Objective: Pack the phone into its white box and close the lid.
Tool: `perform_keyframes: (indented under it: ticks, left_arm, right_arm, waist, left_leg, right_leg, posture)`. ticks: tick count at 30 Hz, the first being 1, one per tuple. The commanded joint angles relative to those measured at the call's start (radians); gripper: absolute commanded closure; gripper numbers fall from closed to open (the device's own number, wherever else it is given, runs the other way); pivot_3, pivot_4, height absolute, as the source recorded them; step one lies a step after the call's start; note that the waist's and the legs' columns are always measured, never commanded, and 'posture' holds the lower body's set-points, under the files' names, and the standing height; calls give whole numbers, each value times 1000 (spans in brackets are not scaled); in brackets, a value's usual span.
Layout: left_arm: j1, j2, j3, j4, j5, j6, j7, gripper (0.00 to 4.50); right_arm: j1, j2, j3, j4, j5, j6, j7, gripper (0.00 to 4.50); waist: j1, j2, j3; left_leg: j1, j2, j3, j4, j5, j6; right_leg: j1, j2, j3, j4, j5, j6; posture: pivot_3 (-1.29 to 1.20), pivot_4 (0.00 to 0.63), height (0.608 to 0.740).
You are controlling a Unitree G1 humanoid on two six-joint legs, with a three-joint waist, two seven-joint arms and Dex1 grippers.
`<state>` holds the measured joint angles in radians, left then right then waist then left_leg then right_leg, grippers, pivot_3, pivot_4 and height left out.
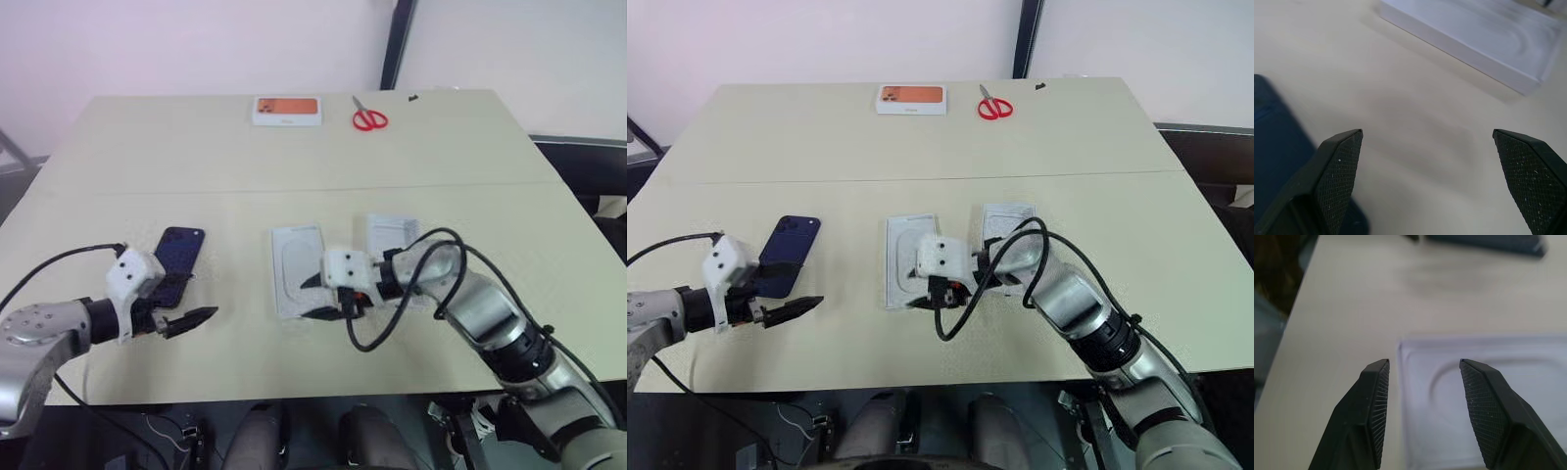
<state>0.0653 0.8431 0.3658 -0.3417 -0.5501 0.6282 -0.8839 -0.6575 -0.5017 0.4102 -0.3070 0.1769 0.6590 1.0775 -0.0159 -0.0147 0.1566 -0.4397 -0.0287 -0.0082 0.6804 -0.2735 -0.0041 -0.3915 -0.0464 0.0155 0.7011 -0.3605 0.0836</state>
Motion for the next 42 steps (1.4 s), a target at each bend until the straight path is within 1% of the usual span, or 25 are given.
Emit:
perform_keyframes:
  ticks: [1,2,4,5,7,8,10,12,14,18,23,28,35,42]
  left_arm:
    - [-67,-20,129,85,-48,85,119,0]
    - [-87,-20,144,114,-41,108,157,0]
    - [-135,-26,178,169,-37,158,233,0]
    - [-158,-29,192,192,-43,201,272,0]
    - [-189,-27,198,216,-48,257,314,0]
    - [-200,-15,180,223,-37,297,333,0]
    - [-232,23,133,256,-42,456,357,0]
    - [-292,20,147,301,-75,575,379,0]
    - [-339,20,147,333,-89,651,385,0]
    - [-400,56,26,376,-92,771,340,0]
    - [-441,43,-29,363,-127,842,292,0]
    - [-470,-13,-51,332,-142,899,291,0]
    - [-505,-119,22,307,-162,980,304,0]
    - [-516,-176,95,350,-205,986,348,0]
  right_arm:
    - [-87,82,-13,82,-17,1,-84,1997]
    - [-111,105,0,117,-37,4,-110,2224]
    - [-156,156,31,193,-75,-6,-152,2897]
    - [-181,191,55,245,-101,-28,-176,3337]
    - [-217,239,82,326,-134,-64,-203,4448]
    - [-234,268,93,371,-150,-79,-219,4448]
    - [-255,320,127,448,-199,-117,-263,4448]
    - [-268,374,152,507,-230,-142,-291,4448]
    - [-275,406,166,549,-250,-165,-300,4448]
    - [-288,476,226,648,-312,-236,-318,4448]
    - [-293,534,248,740,-364,-293,-338,4448]
    - [-295,559,235,789,-392,-323,-347,4448]
    - [-282,545,230,805,-424,-362,-345,4448]
    - [-270,543,224,796,-433,-382,-337,4448]
  waist:
    - [-2,0,0]
    - [-3,0,0]
    - [-4,0,0]
    - [-5,0,0]
    - [-5,-1,0]
    - [-4,-1,0]
    - [-5,-1,0]
    - [-5,-1,0]
    - [-5,-2,-1]
    - [-10,-2,-1]
    - [-23,-2,-1]
    - [-25,-1,-1]
    - [-19,-1,-1]
    - [-20,-1,-1]
  left_leg:
    - [0,0,0,0,0,0]
    - [1,0,0,0,0,-1]
    - [1,0,0,0,1,-2]
    - [1,0,0,0,1,-3]
    - [1,0,0,0,2,-3]
    - [1,0,0,0,2,-3]
    - [1,0,0,1,2,-3]
    - [1,0,0,1,2,-3]
    - [1,0,0,1,2,-3]
    - [1,-1,0,1,2,-4]
    - [1,-1,-1,0,3,-5]
    - [3,-5,-5,1,3,-5]
    - [4,-11,-17,2,3,-5]
    - [5,-12,-19,2,3,-5]
  right_leg:
    - [0,0,0,1,0,0]
    - [0,0,0,1,0,0]
    - [0,0,0,1,0,0]
    - [-1,0,0,1,0,0]
    - [-1,1,0,2,0,0]
    - [-1,1,0,2,0,0]
    - [-1,1,0,2,0,0]
    - [-1,1,0,3,0,0]
    - [-2,1,0,5,0,0]
    - [-2,1,0,5,0,0]
    - [-3,1,0,8,0,0]
    - [-5,-1,0,16,0,0]
    - [-2,-2,0,17,0,0]
    - [1,-2,0,17,0,0]
  posture:
    - [0,150,740]
    - [0,150,740]
    - [0,150,740]
    - [0,150,740]
    - [0,150,740]
    - [0,150,740]
    - [0,150,740]
    - [0,150,740]
    - [0,150,740]
    - [0,150,740]
    - [0,150,740]
    - [0,150,740]
    - [0,150,740]
    - [0,150,740]
